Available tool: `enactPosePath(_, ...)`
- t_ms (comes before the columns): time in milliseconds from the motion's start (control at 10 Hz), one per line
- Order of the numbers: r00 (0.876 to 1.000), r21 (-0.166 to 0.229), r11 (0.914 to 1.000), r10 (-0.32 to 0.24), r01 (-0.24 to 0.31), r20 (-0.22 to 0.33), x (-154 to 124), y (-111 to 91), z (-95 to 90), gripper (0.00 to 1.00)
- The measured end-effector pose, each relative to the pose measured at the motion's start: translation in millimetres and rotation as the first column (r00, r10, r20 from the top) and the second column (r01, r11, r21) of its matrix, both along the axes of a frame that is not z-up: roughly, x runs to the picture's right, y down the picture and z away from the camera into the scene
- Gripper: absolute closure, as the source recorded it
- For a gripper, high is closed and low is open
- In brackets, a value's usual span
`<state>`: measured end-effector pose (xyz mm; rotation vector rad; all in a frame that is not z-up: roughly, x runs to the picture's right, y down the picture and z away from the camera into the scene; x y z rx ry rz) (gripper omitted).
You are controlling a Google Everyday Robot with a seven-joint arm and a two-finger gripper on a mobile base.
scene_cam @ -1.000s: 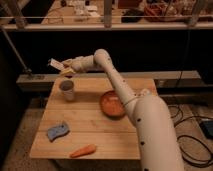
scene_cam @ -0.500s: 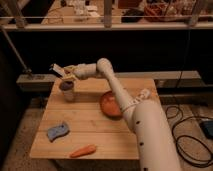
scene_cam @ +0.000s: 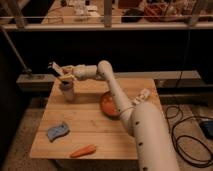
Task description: Place the eraser in the ceramic cup
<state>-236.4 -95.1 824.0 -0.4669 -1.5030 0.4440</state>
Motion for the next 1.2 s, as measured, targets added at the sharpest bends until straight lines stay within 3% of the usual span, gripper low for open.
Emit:
enactPosePath(800, 1.0, -0.033, 0.9992, -0.02, 0.021, 0.02, 9, 14, 15.1, 0.98)
enactPosePath(1200, 0.999, -0.052, 0.9981, -0.03, 0.032, 0.039, 5, 15, 20.2, 0.6)
